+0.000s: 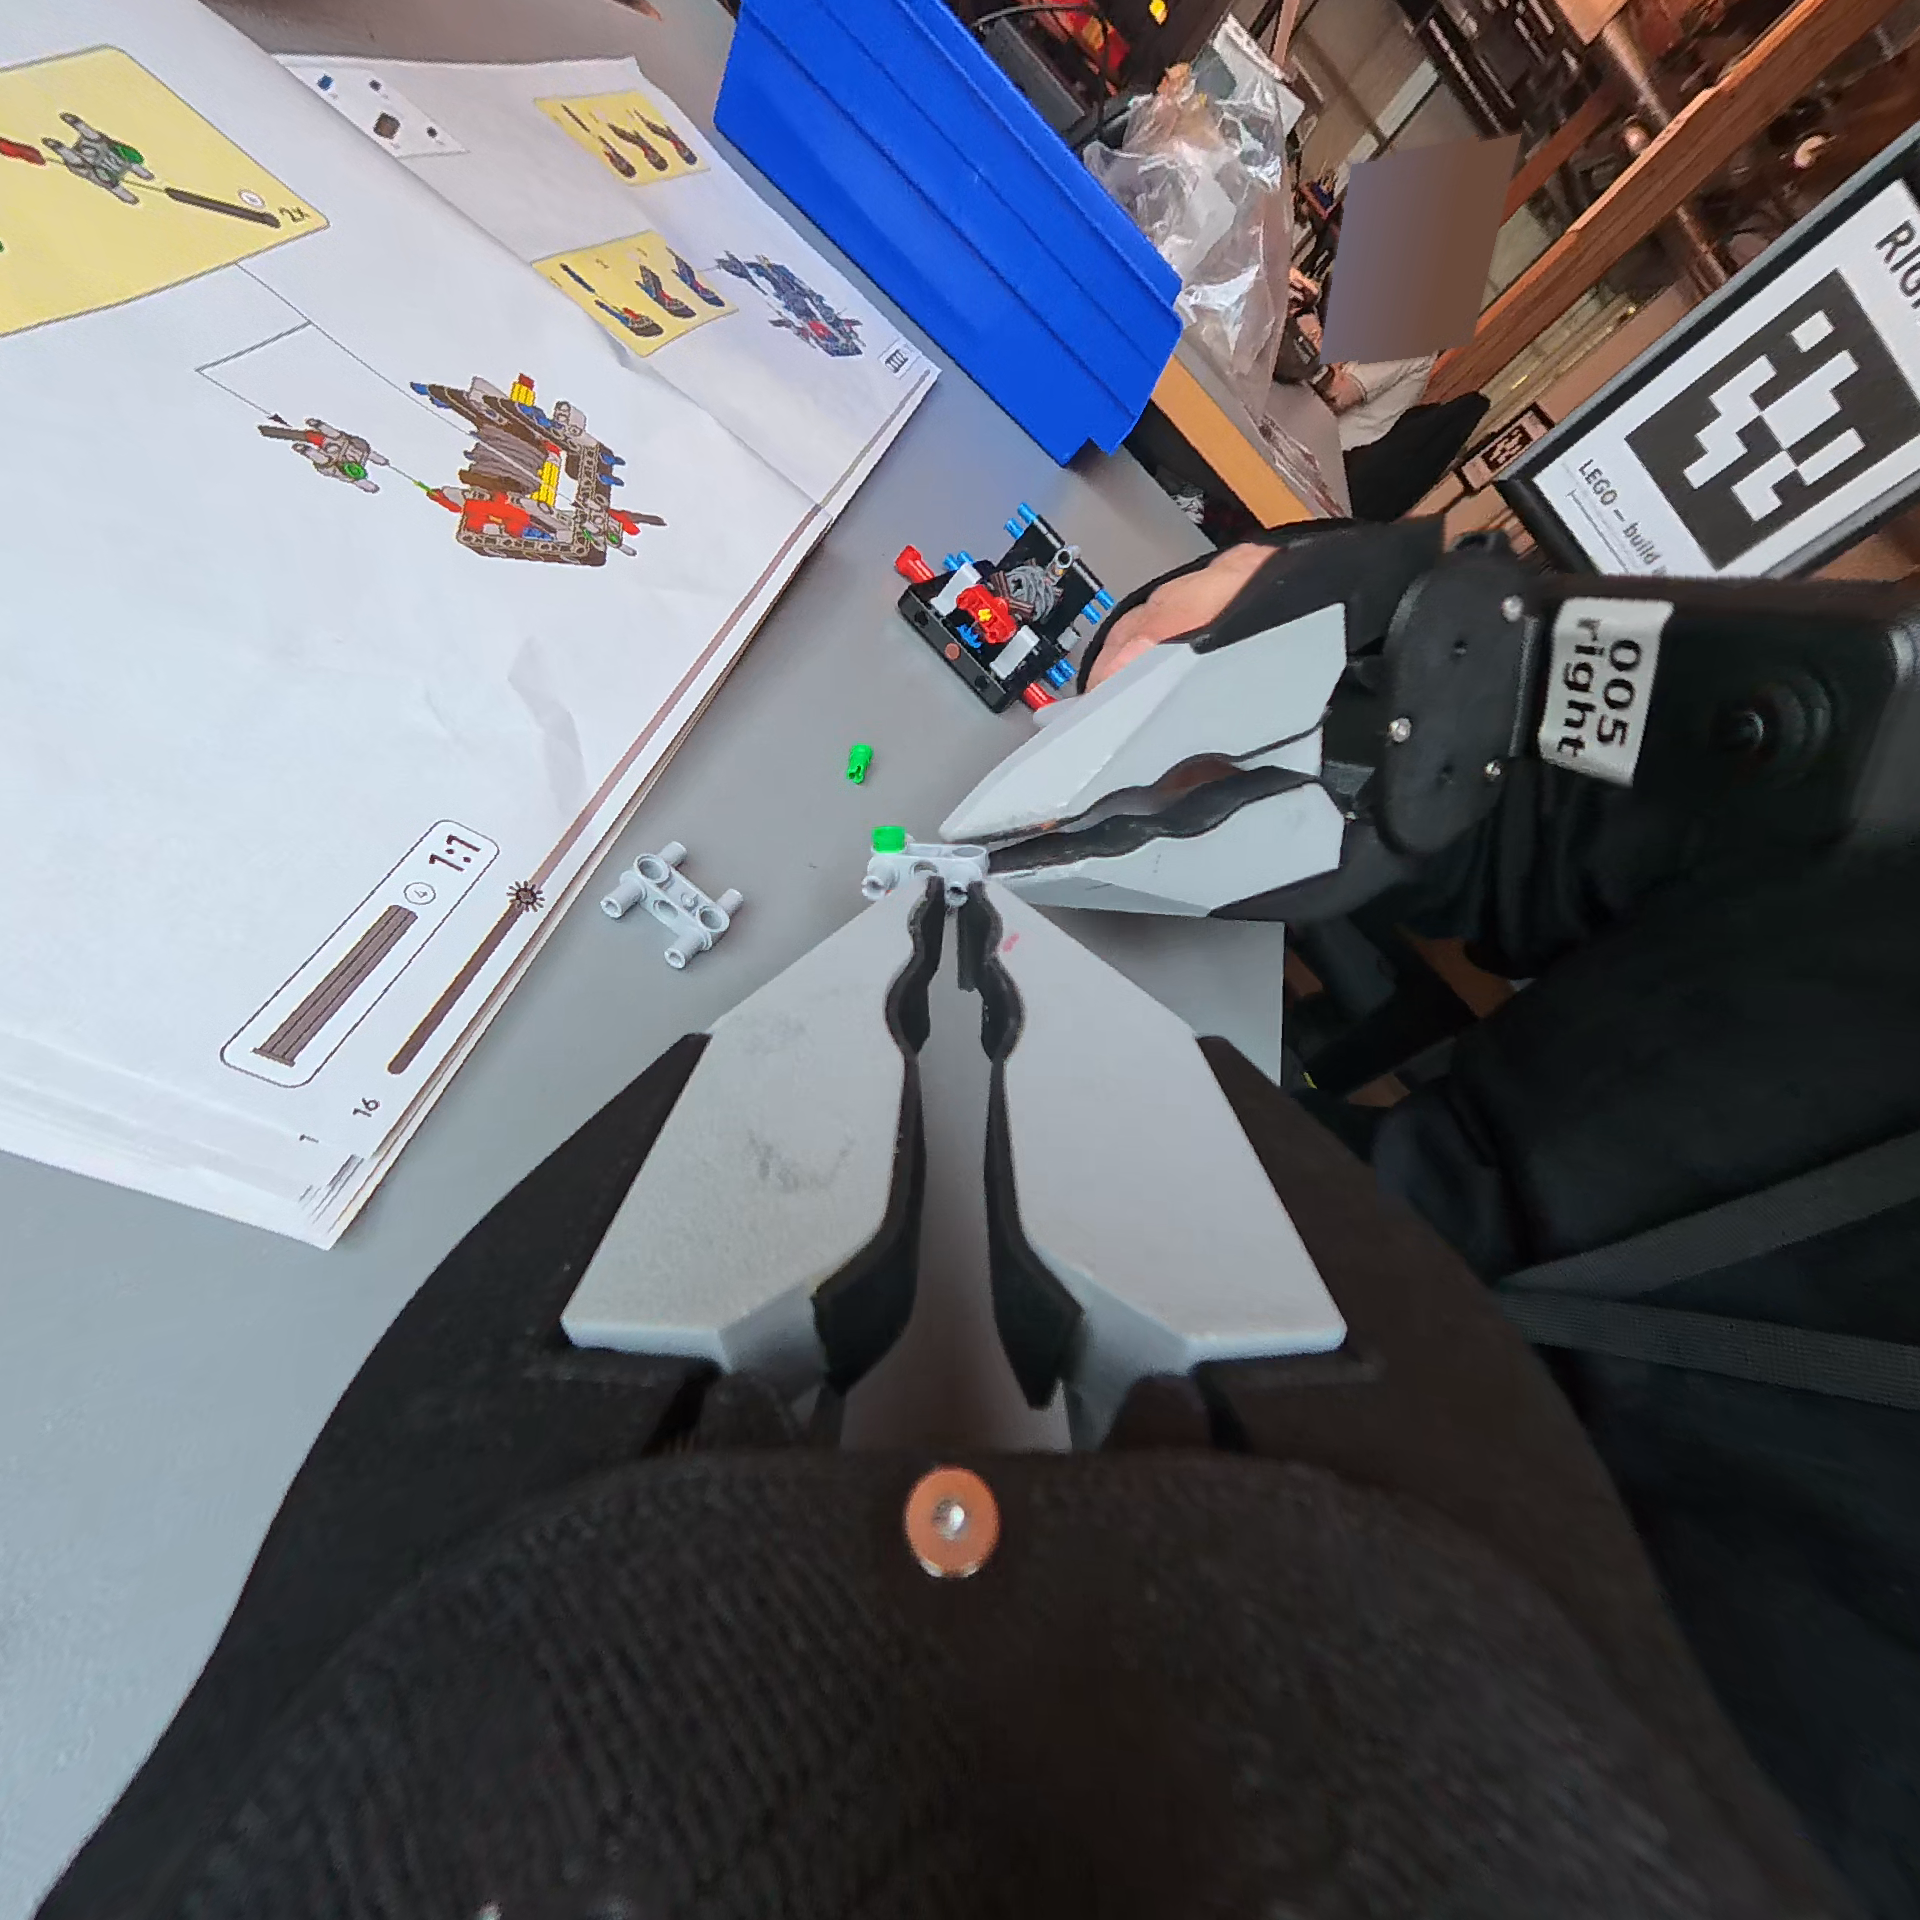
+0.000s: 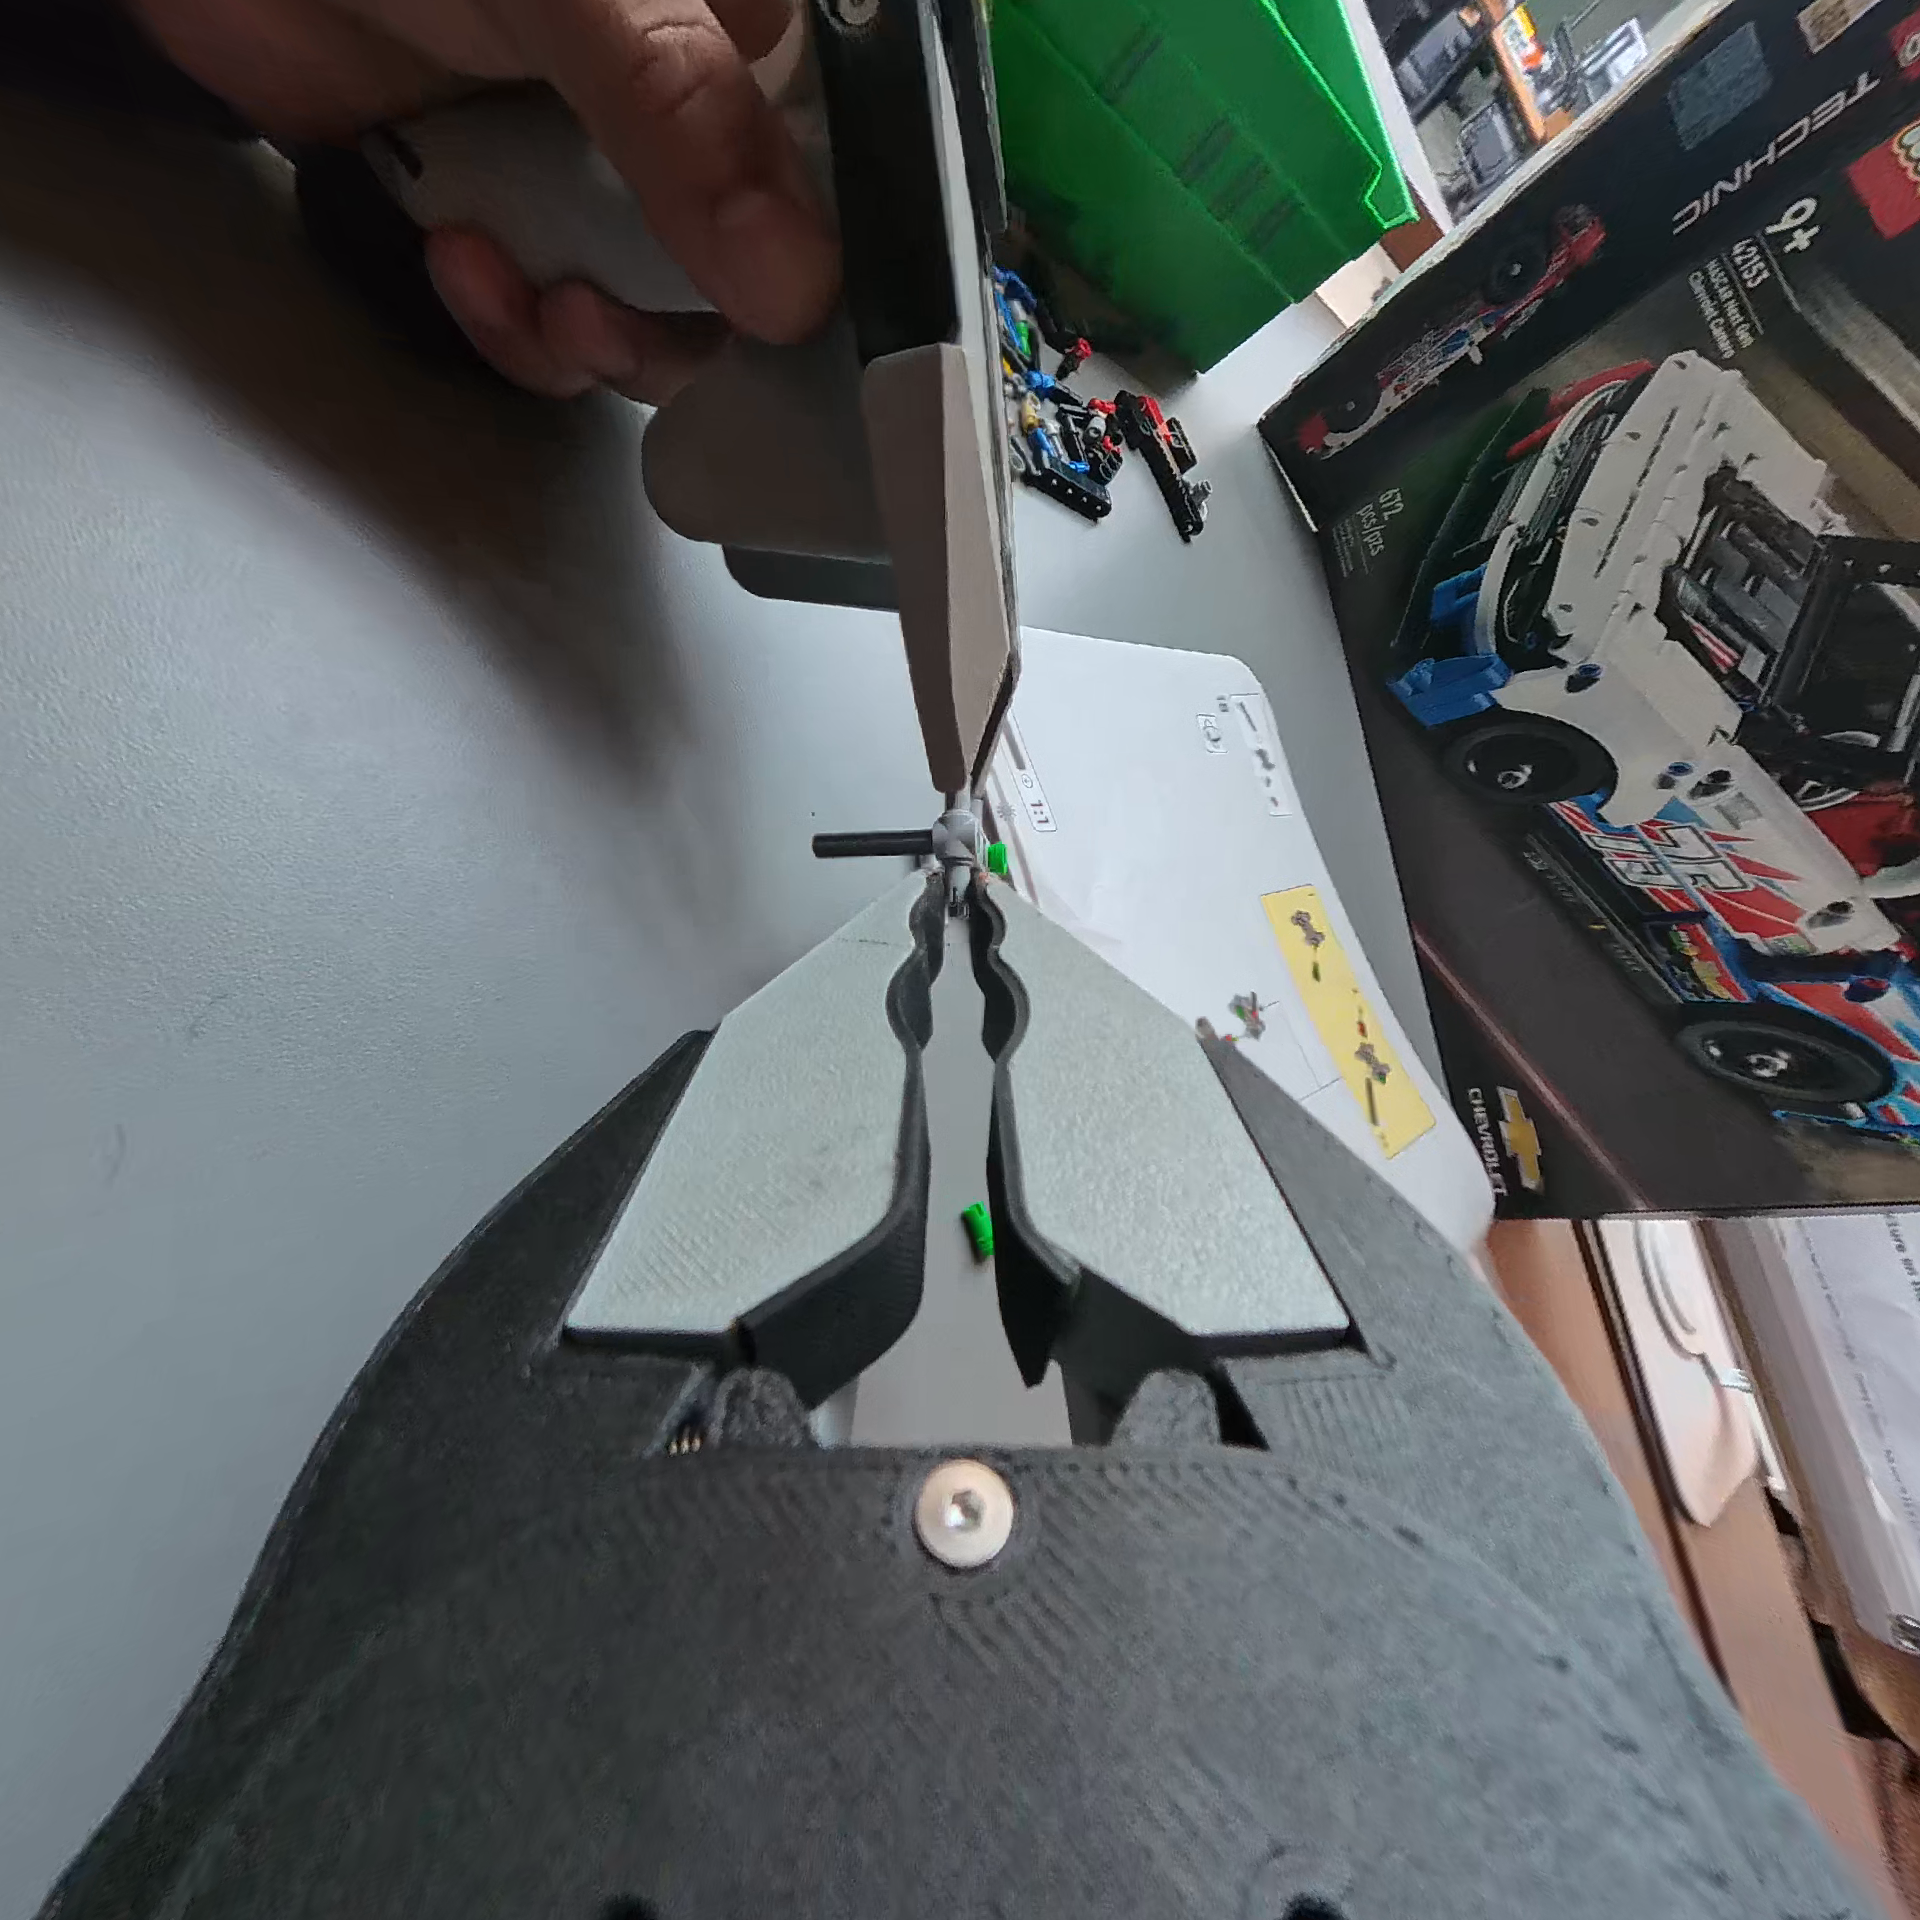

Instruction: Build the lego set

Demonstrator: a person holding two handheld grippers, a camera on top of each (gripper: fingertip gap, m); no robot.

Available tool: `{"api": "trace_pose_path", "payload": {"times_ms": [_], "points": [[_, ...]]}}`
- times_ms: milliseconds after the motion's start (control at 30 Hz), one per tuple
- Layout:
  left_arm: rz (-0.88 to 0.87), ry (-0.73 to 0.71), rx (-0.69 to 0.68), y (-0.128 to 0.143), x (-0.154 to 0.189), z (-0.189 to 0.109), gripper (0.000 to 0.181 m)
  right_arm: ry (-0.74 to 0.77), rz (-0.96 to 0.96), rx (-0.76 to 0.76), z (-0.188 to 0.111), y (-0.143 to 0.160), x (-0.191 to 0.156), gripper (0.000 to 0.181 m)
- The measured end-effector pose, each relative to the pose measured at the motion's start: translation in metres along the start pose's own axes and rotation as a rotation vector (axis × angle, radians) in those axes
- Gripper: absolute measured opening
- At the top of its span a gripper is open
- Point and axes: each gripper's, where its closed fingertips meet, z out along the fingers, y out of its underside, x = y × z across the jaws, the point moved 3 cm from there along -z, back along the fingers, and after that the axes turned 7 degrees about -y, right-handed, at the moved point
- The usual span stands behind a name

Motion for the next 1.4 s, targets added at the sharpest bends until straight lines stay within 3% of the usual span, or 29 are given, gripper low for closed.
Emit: {"api": "trace_pose_path", "payload": {"times_ms": [167, 433, 633, 767, 867, 967, 1133, 1400], "points": [[0.065, -0.031, 0.036, -0.005, -0.001, -0.005, 0.000, -0.065, 0.128, 0.047, -0.002, 0.004, 0.005, 0.002], [0.337, -0.155, -0.003, -0.001, -0.006, -0.013, 0.027, -0.202, 0.358, 0.201, -0.009, 0.001, 0.013, 0.002], [0.412, -0.180, 0.005, 0.000, -0.002, -0.008, 0.026, -0.239, 0.421, 0.247, -0.012, 0.001, 0.017, 0.002], [0.416, -0.192, 0.025, -0.002, -0.003, -0.011, 0.026, -0.232, 0.388, 0.190, -0.009, 0.005, 0.015, 0.002], [0.454, -0.190, 0.014, -0.002, 0.002, -0.009, 0.026, -0.268, 0.326, 0.064, -0.003, 0.013, 0.007, 0.002], [0.519, -0.206, -0.055, 0.004, 0.008, -0.001, 0.025, -0.323, 0.262, -0.087, 0.000, 0.019, 0.001, 0.002], [0.629, -0.284, -0.139, 0.012, 0.005, 0.008, 0.017, -0.420, 0.173, -0.213, 0.000, 0.015, -0.001, 0.002], [0.703, -0.276, -0.181, 0.024, 0.011, 0.018, 0.010, -0.458, 0.125, -0.263, 0.000, 0.011, -0.010, 0.002]]}}
